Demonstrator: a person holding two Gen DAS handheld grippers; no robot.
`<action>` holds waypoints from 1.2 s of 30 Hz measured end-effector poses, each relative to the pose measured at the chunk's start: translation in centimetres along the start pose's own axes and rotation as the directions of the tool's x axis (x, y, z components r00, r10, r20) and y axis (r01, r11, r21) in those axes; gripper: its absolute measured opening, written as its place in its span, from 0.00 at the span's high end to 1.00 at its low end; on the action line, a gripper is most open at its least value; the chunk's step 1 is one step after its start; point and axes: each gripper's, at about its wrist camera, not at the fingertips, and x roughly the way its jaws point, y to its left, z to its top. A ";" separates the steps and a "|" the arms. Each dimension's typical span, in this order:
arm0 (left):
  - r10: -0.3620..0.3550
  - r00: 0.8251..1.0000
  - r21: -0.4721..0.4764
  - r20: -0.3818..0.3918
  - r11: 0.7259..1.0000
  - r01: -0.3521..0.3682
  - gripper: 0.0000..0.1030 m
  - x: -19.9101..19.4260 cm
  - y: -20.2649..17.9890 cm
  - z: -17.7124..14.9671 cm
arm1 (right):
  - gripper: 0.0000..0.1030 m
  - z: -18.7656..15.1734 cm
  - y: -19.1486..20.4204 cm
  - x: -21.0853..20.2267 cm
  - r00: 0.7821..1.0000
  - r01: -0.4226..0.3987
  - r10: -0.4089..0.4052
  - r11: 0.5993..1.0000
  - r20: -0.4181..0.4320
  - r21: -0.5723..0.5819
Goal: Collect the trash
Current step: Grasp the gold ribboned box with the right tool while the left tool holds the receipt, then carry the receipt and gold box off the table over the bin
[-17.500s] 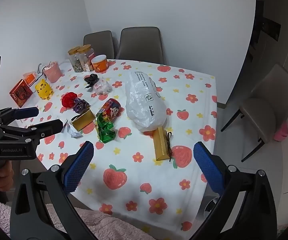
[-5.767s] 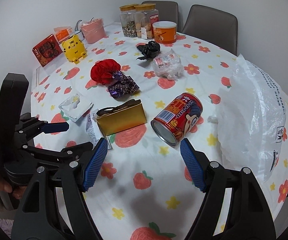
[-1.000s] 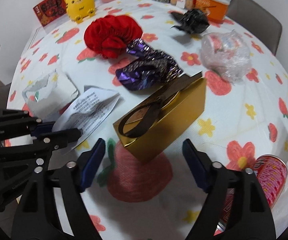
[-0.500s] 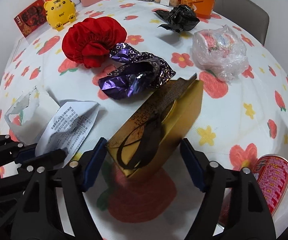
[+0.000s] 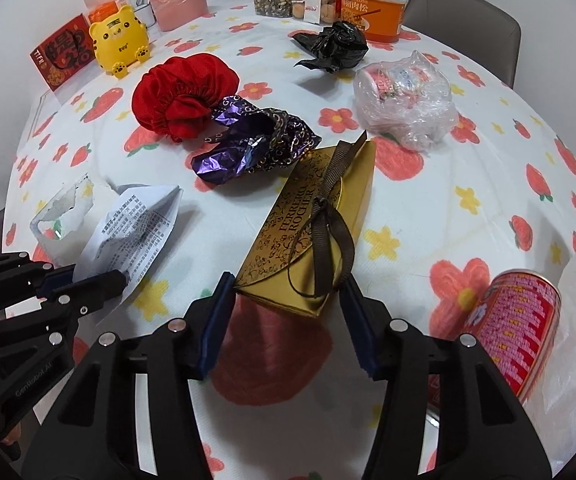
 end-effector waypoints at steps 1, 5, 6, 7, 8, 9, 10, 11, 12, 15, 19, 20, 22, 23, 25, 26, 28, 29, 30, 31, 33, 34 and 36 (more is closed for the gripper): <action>0.001 1.000 0.000 0.000 1.000 -0.001 0.90 0.0 0.0 -0.1 | 0.51 -0.3 0.1 -0.2 1.000 -0.002 0.002 1.000 0.001 -0.003; 0.000 1.000 -0.003 0.003 1.000 0.000 0.90 -0.4 -0.1 -0.5 | 0.51 -1.2 0.4 -1.3 1.000 -0.008 0.008 1.000 0.009 -0.014; 0.000 1.000 -0.004 0.005 1.000 0.000 0.90 -0.6 -0.1 -0.5 | 0.51 -1.4 0.5 -1.5 1.000 -0.009 0.009 1.000 0.010 -0.015; -0.001 1.000 -0.005 0.007 1.000 0.001 0.90 -0.8 -0.1 -0.6 | 0.51 -1.6 0.5 -1.9 1.000 -0.010 0.011 1.000 0.013 -0.017; -0.002 1.000 -0.004 0.009 1.000 0.002 0.90 -0.9 -0.1 -0.7 | 0.51 -1.8 0.5 -2.2 1.000 -0.011 0.012 1.000 0.015 -0.016; -0.002 1.000 -0.003 0.012 1.000 0.002 0.90 -1.1 -0.2 -0.7 | 0.51 -2.0 0.5 -2.5 1.000 -0.012 0.012 1.000 0.018 -0.015; -0.003 1.000 -0.002 0.013 1.000 0.003 0.90 -1.3 -0.2 -0.7 | 0.51 -2.2 0.6 -3.0 1.000 -0.013 0.014 1.000 0.021 -0.015; -0.006 1.000 0.000 0.015 1.000 0.006 0.90 -1.5 -0.3 -0.8 | 0.51 -2.3 0.5 -3.3 1.000 -0.014 0.015 1.000 0.025 -0.014; -0.008 1.000 0.003 0.017 1.000 0.008 0.90 -1.7 -0.4 -0.8 | 0.51 -2.5 0.5 -3.9 0.999 -0.016 0.016 1.000 0.031 -0.011; -0.012 1.000 0.021 0.029 1.000 0.011 0.90 -2.9 -1.2 -0.6 | 0.51 -2.9 0.3 -5.7 0.998 -0.020 0.020 1.000 0.055 0.003; -0.036 0.997 0.071 0.063 0.997 0.032 0.90 -4.8 -2.8 0.0 | 0.51 -3.8 -0.6 -8.9 0.995 -0.017 0.013 0.999 0.102 0.038; -0.045 0.997 0.090 0.070 0.995 0.039 0.90 -5.3 -3.5 0.2 | 0.51 -4.1 -0.9 -9.7 0.994 -0.013 0.008 0.999 0.112 0.051; -0.065 0.995 0.132 0.079 0.990 0.055 0.90 -5.9 -5.0 0.6 | 0.51 -4.8 -1.8 -11.2 0.991 -0.003 -0.008 0.997 0.131 0.082; -0.076 0.994 0.152 0.082 0.986 0.063 0.90 -6.1 -5.8 0.8 | 0.51 -5.4 -2.3 -11.9 0.990 0.004 -0.018 0.995 0.139 0.099; -0.100 0.991 0.200 0.086 0.976 0.081 0.90 -6.6 -7.7 1.0 | 0.51 -6.6 -3.4 -13.4 0.987 0.023 -0.044 0.990 0.154 0.137; -0.112 0.990 0.225 0.086 0.970 0.091 0.90 -6.8 -8.7 1.0 | 0.51 -7.2 -3.9 -14.1 0.986 0.033 -0.058 0.988 0.159 0.153; -0.140 0.987 0.278 0.083 0.954 0.112 0.90 -7.1 -11.2 1.0 | 0.51 -8.8 -5.2 -15.6 0.981 0.061 -0.095 0.979 0.170 0.196; -0.156 0.985 0.306 0.079 0.944 0.125 0.90 -7.2 -12.5 0.8 | 0.51 -9.7 -5.9 -16.4 0.978 0.075 -0.115 0.973 0.174 0.220; -0.171 0.982 0.332 0.074 0.933 0.138 0.90 -7.3 -13.8 0.7 | 0.51 -10.7 -6.6 -17.2 0.975 0.088 -0.135 0.965 0.179 0.247; -0.190 0.979 0.364 0.068 0.919 0.153 0.90 -7.5 -15.5 0.5 | 0.51 -11.9 -7.5 -18.1 0.971 0.104 -0.159 0.955 0.181 0.279; -0.223 0.973 0.415 0.053 0.891 0.182 0.90 -7.7 -18.4 0.0 | 0.51 -14.5 -9.2 -19.8 0.962 0.133 -0.205 0.929 0.180 0.344; -0.243 0.969 0.444 0.042 0.873 0.200 0.90 -7.9 -20.2 -0.4 | 0.51 -15.9 -10.0 -20.7 0.958 0.146 -0.227 0.914 0.178 0.378; -0.278 0.960 0.494 0.018 0.838 0.233 0.90 -8.3 -23.5 -1.4 | 0.51 -18.9 -11.7 -22.6 0.948 0.169 -0.268 0.881 0.170 0.443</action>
